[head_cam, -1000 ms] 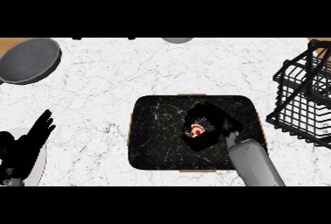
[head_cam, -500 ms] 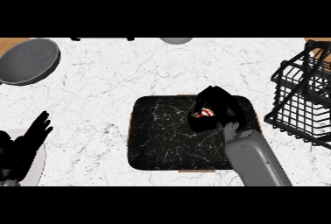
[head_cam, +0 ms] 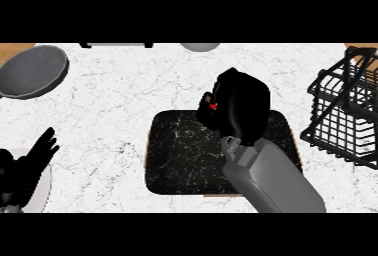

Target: Pick the cupcake from the tray and place it in the tiered basket

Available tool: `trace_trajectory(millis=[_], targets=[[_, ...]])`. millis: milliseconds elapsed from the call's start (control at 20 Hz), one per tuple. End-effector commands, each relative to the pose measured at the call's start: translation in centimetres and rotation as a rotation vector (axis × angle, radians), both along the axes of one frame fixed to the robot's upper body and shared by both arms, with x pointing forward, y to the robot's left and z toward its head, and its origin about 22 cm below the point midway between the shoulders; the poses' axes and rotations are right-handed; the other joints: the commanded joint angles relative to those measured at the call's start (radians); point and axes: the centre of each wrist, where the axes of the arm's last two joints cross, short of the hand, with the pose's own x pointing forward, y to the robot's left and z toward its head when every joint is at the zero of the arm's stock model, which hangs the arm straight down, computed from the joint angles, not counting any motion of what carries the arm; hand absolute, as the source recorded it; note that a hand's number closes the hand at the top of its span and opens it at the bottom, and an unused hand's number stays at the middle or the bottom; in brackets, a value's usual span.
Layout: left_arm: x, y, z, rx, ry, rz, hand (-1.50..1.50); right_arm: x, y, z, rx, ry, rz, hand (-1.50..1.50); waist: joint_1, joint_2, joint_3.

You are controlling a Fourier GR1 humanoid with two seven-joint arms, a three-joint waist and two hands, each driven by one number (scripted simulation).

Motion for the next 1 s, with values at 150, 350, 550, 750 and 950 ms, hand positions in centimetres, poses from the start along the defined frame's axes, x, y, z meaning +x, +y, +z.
trace_trajectory(millis=[150,350,550,750,950], targets=[[0.2,-1.1,0.0,-0.021,0.005,-0.027,0.0,-2.1,2.7,5.3,0.009,-0.168,-0.277,1.5,0.02,0.014,0.003],[0.5,1.2,0.5,-0.011,-0.008,-0.022,0.0,-1.4,1.9,7.5,0.036,-0.215,-0.304,1.5,0.016,0.023,0.003],[0.7,0.5,-0.3,-0.014,0.001,-0.007,0.0,-0.6,-0.2,9.4,0.052,-0.256,-0.32,1.5,0.003,0.024,0.004],[0.1,-0.7,-0.6,-0.015,-0.001,-0.015,0.0,2.4,-2.8,9.6,0.033,-0.262,-0.339,1.5,0.013,0.028,0.004],[-0.4,0.4,-0.6,-0.015,-0.002,-0.016,0.0,4.2,-7.8,10.1,-0.004,-0.309,-0.353,1.5,0.015,0.028,0.005]])
